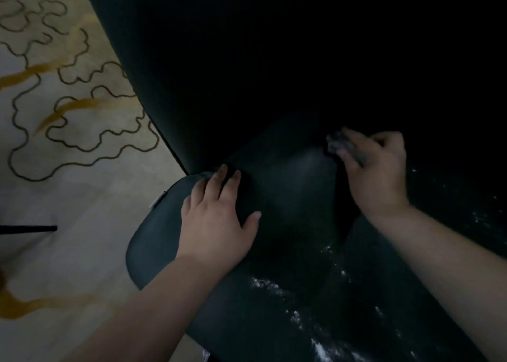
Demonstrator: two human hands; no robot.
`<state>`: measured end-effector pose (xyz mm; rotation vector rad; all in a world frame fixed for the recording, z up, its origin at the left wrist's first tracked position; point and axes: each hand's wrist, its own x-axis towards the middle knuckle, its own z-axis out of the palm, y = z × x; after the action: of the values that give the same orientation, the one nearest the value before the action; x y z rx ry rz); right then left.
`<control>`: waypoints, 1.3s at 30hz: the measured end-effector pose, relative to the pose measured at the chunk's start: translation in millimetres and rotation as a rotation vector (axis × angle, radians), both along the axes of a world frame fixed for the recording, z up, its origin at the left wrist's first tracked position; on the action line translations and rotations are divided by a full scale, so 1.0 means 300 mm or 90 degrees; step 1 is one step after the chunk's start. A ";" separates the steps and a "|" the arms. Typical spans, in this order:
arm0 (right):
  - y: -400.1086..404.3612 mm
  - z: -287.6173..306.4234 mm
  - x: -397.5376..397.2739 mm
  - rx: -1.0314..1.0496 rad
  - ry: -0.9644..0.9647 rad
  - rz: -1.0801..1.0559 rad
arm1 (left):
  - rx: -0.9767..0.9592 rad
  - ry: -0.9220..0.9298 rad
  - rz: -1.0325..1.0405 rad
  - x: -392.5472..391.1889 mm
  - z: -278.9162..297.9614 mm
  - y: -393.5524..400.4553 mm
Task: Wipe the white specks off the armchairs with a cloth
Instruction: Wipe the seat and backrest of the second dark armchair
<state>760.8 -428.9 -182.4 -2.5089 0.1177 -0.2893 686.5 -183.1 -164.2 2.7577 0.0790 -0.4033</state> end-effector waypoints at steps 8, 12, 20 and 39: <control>0.019 0.026 -0.166 -0.030 0.031 0.122 | 0.025 0.025 -0.050 0.059 0.013 -0.075; -0.092 0.017 -0.059 -0.056 0.030 0.056 | 0.029 0.024 -0.072 0.074 0.020 -0.112; -0.030 0.016 -0.149 -0.043 0.013 0.111 | 0.038 0.008 -0.091 0.113 0.008 -0.215; -0.277 0.007 0.008 0.035 0.091 -0.196 | 0.042 -0.041 -0.123 0.185 0.008 -0.341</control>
<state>763.1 -512.1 -180.2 -2.4500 0.5655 -0.2263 742.2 -285.3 -161.7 2.8500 -0.1942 -0.3679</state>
